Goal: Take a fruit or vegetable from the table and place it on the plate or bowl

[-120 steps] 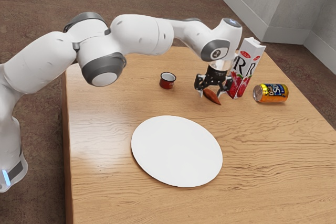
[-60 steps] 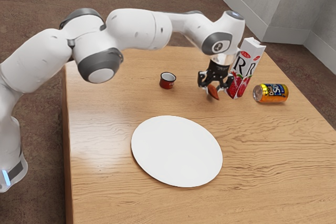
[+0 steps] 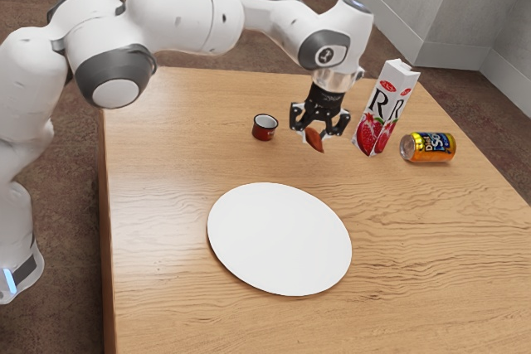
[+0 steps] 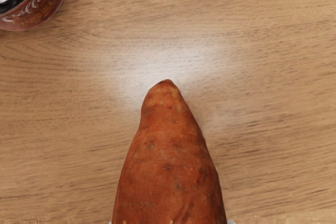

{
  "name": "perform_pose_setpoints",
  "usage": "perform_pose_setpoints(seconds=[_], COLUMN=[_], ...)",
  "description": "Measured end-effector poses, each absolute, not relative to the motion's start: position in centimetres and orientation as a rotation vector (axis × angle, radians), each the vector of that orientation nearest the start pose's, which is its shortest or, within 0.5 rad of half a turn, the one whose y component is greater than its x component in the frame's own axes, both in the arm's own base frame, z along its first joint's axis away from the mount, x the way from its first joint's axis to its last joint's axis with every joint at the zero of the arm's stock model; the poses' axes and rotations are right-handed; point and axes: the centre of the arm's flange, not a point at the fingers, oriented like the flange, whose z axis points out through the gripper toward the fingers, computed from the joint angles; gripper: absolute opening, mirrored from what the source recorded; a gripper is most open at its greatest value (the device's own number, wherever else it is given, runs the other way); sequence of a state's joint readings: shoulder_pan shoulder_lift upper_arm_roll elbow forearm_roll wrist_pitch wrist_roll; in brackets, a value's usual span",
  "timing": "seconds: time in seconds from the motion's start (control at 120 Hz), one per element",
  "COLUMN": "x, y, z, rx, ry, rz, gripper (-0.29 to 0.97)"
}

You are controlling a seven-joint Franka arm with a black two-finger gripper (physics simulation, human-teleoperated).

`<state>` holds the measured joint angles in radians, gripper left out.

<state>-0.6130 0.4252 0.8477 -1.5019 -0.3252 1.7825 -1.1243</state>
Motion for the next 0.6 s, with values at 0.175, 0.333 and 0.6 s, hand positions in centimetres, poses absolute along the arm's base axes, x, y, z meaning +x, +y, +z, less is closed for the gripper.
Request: perform_pose_setpoints(seconds=[0.175,0.333,0.6], x=[62.4,59.8,56.6], y=[3.1,3.1,1.5], z=[50.0,49.9,49.6], rx=[-2.450,-2.466,-2.415], ry=[-1.979,-1.974,-1.894], rz=[0.035,0.106,0.289], gripper=[0.16,0.16,0.16])
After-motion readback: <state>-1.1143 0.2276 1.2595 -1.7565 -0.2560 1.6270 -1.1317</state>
